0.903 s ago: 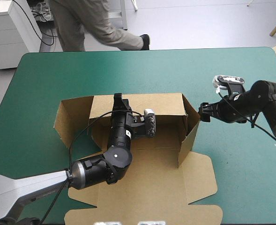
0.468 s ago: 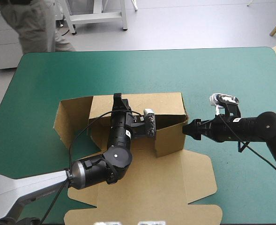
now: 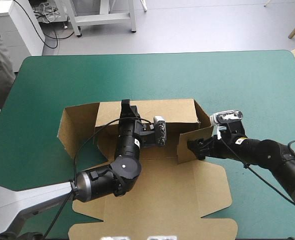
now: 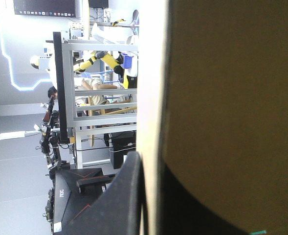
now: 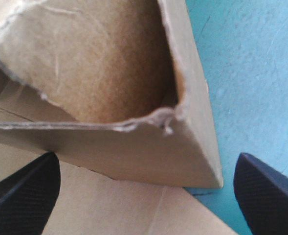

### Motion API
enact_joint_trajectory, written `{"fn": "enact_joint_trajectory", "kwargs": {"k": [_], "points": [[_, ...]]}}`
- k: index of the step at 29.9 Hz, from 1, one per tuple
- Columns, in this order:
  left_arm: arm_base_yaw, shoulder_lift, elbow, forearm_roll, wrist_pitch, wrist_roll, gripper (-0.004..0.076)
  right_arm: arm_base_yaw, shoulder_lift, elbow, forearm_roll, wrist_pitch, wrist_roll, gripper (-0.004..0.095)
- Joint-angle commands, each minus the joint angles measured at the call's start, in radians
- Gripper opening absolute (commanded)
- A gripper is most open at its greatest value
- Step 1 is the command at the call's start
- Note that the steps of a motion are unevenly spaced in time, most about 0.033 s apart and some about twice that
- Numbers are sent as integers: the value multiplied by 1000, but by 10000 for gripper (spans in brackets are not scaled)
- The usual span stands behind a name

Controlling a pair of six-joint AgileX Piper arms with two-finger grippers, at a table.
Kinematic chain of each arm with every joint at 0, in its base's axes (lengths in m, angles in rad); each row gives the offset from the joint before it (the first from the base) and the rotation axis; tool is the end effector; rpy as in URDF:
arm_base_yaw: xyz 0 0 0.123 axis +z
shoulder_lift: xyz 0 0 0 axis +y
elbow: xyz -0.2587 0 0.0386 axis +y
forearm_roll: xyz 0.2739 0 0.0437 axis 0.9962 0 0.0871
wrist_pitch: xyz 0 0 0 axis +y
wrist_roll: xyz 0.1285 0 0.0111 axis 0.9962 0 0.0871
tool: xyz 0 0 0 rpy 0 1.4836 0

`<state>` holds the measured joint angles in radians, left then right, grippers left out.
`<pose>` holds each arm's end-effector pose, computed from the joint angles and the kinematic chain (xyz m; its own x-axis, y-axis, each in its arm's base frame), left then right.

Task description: Fold the box

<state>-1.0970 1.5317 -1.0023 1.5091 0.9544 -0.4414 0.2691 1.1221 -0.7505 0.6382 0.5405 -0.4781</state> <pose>0.2539 -0.2648 0.2447 0.0470 0.9940 -0.0988 0.2984 0.0804 0.9510 0.2640 0.1139 0.2318 -0.6846 -0.1017 -0.7218 -0.4138 0.8694 0.2700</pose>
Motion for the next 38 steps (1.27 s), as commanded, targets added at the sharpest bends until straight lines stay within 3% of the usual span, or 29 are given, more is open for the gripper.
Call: {"fn": "enact_joint_trajectory", "kwargs": {"k": [1, 6, 13, 18, 25, 38], "points": [[-4, -36, -21, 30, 39, -15, -8, 66, -19, -20, -80, -148, -3, 862], [-4, -36, -21, 30, 39, -15, -8, 146, -19, -20, -223, -246, 99, 861], [-4, -36, -21, 30, 39, -15, -8, 227, -15, 0, -510, -340, 383, 861], [-4, -36, -21, 30, 39, -15, -8, 264, 36, 46, -605, -444, 529, 861], [-4, -36, -21, 30, 39, -10, -8, 264, 132, 60, -609, -661, 573, 861], [-4, -36, -21, 30, 37, -14, -8, 264, 118, 60, -600, -648, 573, 861]]}}
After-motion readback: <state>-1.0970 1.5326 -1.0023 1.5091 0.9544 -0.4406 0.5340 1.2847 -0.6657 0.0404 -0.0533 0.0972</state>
